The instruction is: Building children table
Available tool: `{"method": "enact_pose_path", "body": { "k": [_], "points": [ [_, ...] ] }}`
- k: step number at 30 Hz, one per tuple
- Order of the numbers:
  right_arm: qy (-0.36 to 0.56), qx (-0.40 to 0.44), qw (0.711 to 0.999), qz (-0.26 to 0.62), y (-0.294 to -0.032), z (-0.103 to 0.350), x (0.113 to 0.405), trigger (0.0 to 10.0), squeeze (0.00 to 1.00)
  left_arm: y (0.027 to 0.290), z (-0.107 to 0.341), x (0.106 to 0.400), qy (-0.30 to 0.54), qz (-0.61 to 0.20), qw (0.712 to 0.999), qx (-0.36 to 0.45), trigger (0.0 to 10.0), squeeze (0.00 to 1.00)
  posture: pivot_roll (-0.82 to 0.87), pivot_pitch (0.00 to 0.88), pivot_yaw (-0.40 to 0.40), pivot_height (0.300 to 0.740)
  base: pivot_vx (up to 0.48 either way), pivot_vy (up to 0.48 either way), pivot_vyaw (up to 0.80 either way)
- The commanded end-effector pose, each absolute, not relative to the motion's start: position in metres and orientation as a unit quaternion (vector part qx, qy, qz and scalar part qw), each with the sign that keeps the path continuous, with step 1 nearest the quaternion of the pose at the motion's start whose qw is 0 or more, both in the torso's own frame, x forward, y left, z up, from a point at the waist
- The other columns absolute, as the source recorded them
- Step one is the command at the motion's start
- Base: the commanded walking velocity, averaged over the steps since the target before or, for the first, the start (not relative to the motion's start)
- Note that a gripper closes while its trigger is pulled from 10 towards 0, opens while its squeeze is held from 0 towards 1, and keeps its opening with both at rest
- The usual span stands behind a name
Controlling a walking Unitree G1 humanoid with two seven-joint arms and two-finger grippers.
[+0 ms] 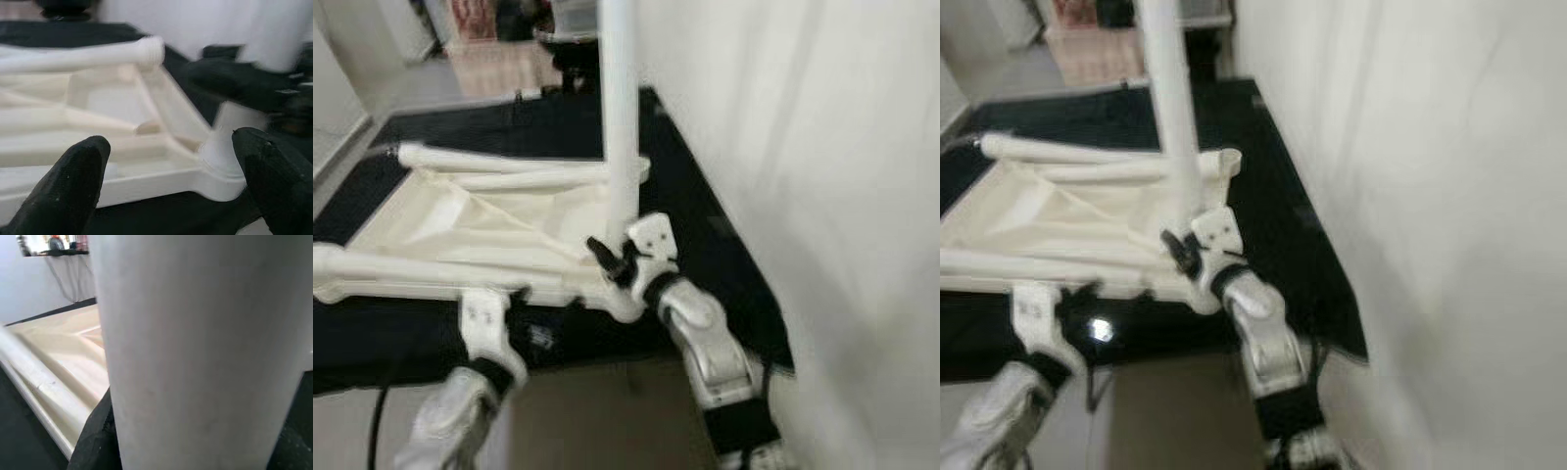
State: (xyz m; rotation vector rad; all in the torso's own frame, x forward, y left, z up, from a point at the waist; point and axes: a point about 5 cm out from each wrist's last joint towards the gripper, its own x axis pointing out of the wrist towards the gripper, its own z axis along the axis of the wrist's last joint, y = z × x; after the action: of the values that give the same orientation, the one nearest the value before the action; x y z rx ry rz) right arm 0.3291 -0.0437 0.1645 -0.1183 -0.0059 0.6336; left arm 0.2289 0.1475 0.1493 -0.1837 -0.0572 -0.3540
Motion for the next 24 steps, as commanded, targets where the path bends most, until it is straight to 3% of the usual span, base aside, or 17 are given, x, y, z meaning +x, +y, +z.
{"method": "enact_pose_path", "body": {
  "k": [1,3,4,6,7,20,21,22,23,24],
  "points": [
    [0.044,-0.074,0.949,0.304,-0.045,0.145,0.335,0.0,0.0,0.15,0.144,0.228,-0.016,-0.173,0.981,-0.091,10.0,0.0,0.0,0.081,0.047,0.74,0.0,0.0,0.0],
    [0.044,-0.074,0.949,0.304,-0.045,0.145,0.335,0.0,0.0,0.15,0.144,0.228,-0.016,-0.173,0.981,-0.091,10.0,0.0,0.0,0.081,0.047,0.74,0.0,0.0,0.0],
    [0.038,-0.096,0.947,0.303,-0.046,0.146,0.344,10.0,0.0,0.15,0.143,0.228,-0.018,-0.171,0.981,-0.09,10.0,0.0,0.0,0.061,0.044,0.74,0.0,0.0,0.0],
    [0.031,-0.104,0.948,0.299,-0.048,0.148,0.353,10.0,0.0,0.151,0.143,0.229,-0.019,-0.164,0.982,-0.089,10.0,0.0,0.01,0.056,0.041,0.74,0.0,0.0,0.0],
    [0.031,-0.105,0.955,0.277,-0.054,0.152,0.362,10.0,1.0,0.151,0.142,0.229,-0.021,-0.158,0.983,-0.087,10.0,0.0,0.01,0.052,0.04,0.74,0.0,0.0,0.0],
    [0.007,-0.14,0.972,0.189,-0.083,0.175,0.379,10.0,1.0,0.149,0.14,0.228,-0.017,-0.166,0.982,-0.09,10.0,0.0,0.01,0.044,0.04,0.74,0.0,0.0,0.0],
    [0.005,-0.147,0.974,0.171,-0.097,0.179,0.385,10.0,0.92,0.149,0.14,0.228,-0.018,-0.166,0.982,-0.091,10.0,0.0,0.01,0.045,0.04,0.74,0.0,0.0,0.0],
    [0.005,-0.147,0.974,0.171,-0.097,0.179,0.385,10.0,0.92,0.149,0.14,0.228,-0.018,-0.166,0.982,-0.091,10.0,0.0,0.01,0.045,0.04,0.74,0.0,0.0,0.0],
    [0.004,-0.148,0.977,0.153,-0.108,0.182,0.39,10.0,0.8,0.149,0.14,0.228,-0.018,-0.166,0.982,-0.091,10.0,0.0,0.0,0.044,0.04,0.74,0.0,0.0,0.0],
    [0.004,-0.148,0.977,0.153,-0.108,0.182,0.39,10.0,0.8,0.149,0.14,0.228,-0.018,-0.166,0.982,-0.091,10.0,0.0,0.0,0.044,0.04,0.74,0.0,0.0,0.0]
  ]
}}
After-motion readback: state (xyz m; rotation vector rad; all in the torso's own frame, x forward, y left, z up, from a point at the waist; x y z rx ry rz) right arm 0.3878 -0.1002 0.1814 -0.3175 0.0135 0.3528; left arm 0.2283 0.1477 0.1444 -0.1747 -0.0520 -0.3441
